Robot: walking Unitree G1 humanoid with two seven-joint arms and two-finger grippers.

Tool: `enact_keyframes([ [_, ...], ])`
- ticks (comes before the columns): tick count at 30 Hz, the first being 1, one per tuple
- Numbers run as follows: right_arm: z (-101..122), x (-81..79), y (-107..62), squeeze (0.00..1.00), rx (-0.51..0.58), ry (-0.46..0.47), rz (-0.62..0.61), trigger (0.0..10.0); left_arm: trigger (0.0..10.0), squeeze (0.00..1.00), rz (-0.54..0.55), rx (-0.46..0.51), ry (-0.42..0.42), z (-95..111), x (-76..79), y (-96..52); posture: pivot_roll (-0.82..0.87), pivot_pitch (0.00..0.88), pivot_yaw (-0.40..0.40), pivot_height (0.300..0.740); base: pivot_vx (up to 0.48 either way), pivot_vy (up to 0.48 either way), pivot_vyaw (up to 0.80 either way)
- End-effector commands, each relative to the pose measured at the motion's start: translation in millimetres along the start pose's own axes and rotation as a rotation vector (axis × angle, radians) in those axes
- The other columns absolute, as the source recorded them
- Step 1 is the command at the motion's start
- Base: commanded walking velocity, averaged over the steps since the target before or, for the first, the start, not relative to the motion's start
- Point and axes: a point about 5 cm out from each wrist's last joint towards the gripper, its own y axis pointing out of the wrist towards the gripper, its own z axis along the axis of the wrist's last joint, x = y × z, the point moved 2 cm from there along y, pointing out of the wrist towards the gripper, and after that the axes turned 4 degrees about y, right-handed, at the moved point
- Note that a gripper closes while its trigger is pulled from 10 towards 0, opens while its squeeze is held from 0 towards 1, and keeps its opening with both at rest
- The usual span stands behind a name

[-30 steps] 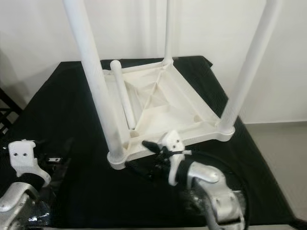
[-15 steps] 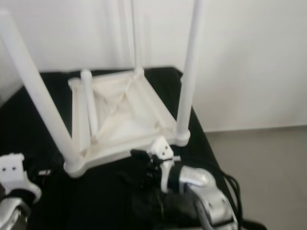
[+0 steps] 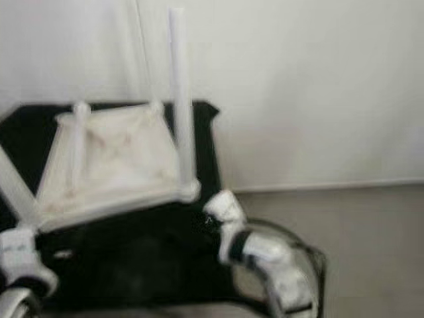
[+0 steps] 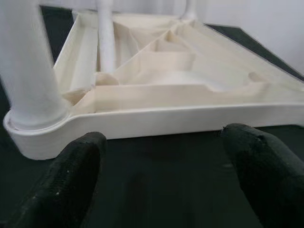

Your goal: Building children table

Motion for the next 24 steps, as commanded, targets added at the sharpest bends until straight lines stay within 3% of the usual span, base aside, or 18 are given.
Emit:
enact_keyframes([
  [1, 1.7, 6.2, 1.4, 0.0, 0.016, -0.017, -0.05, 10.0, 10.0, 0.0, -0.06, 0.033, 0.026, 9.5, 12.3, 4.7, -0.1, 0.0, 0.056, 0.74, 0.0, -0.48, 0.0],
  [4, 2.6, 7.5, 3.8, 0.0, 0.024, -0.03, -0.074, 10.0, 10.0, 0.0, -0.093, 0.052, 0.038, 14.4, 19.3, 7.5, -0.1, 0.0, 0.055, 0.74, 0.0, -0.48, 0.0],
  [7, 6.0, 8.6, 9.9, 0.0, 0.055, -0.027, -0.147, 10.0, 10.0, 0.0, -0.167, 0.085, 0.051, 21.9, 35.9, 16.0, -0.11, 0.0, 0.055, 0.74, 0.0, -0.48, 0.0],
  [12, 9.2, 10.0, 19.8, 0.0, 0.088, 0.002, -0.24, 10.0, 10.0, 0.0, -0.232, 0.105, 0.013, 25.5, 56.7, 26.9, -0.11, 0.0, 0.054, 0.74, 0.0, -0.48, 0.0],
  [24, 3.3, 16.2, 24.3, 0.0, 0.062, 0.014, -0.287, 10.0, 10.0, 0.0, -0.246, 0.092, -0.049, 22.6, 61.3, 31.5, -0.11, 0.0, 0.049, 0.74, 0.0, -0.48, 0.0],
])
